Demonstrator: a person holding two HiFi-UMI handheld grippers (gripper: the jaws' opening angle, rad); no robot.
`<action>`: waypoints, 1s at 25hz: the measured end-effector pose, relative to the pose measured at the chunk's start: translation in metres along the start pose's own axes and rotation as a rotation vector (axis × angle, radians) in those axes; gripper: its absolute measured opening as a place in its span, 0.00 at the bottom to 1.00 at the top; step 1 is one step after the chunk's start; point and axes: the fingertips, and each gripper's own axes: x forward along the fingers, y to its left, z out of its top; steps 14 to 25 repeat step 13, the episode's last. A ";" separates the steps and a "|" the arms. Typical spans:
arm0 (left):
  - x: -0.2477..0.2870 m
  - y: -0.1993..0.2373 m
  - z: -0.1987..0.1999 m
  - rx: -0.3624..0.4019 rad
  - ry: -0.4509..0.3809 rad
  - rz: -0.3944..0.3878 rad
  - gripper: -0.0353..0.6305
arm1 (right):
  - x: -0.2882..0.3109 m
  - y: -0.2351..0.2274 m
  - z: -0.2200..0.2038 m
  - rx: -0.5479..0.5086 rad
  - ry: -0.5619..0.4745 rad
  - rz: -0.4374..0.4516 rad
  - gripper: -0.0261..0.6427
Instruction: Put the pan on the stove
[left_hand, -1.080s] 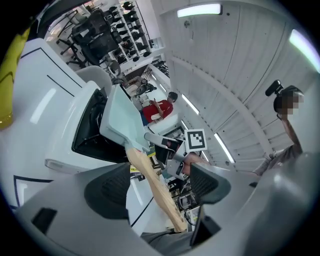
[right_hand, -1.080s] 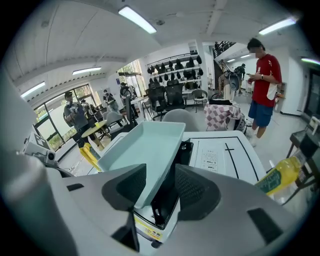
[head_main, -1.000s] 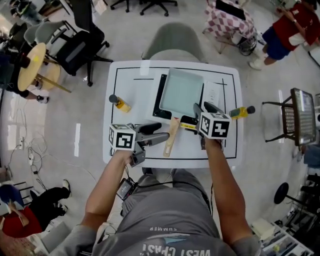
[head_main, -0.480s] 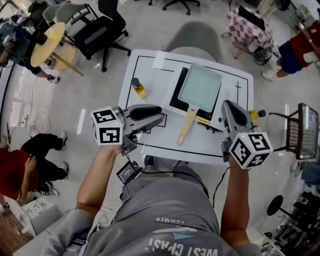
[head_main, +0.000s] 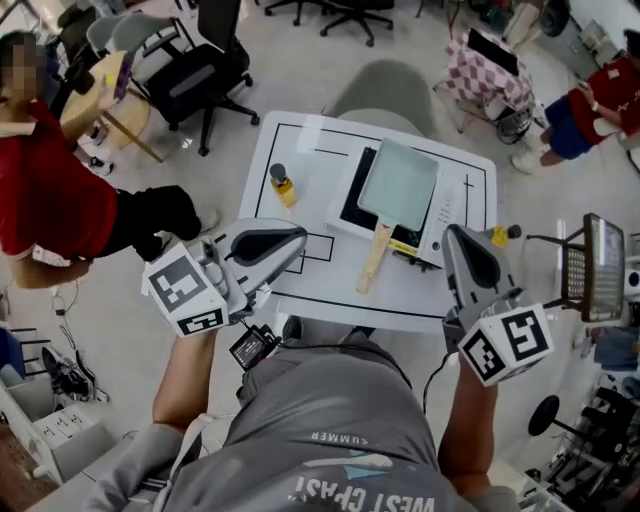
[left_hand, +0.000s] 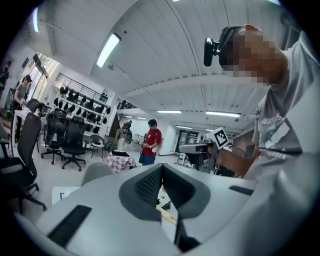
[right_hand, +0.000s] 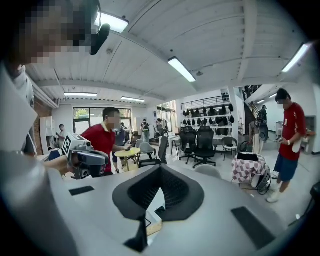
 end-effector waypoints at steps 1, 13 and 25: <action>-0.003 -0.001 0.003 0.008 -0.006 0.002 0.05 | -0.002 0.003 0.001 -0.004 -0.001 -0.002 0.05; -0.028 -0.015 0.004 0.008 -0.018 -0.008 0.05 | -0.019 0.028 0.006 -0.007 -0.003 -0.023 0.05; -0.028 -0.015 0.004 0.008 -0.018 -0.008 0.05 | -0.019 0.028 0.006 -0.007 -0.003 -0.023 0.05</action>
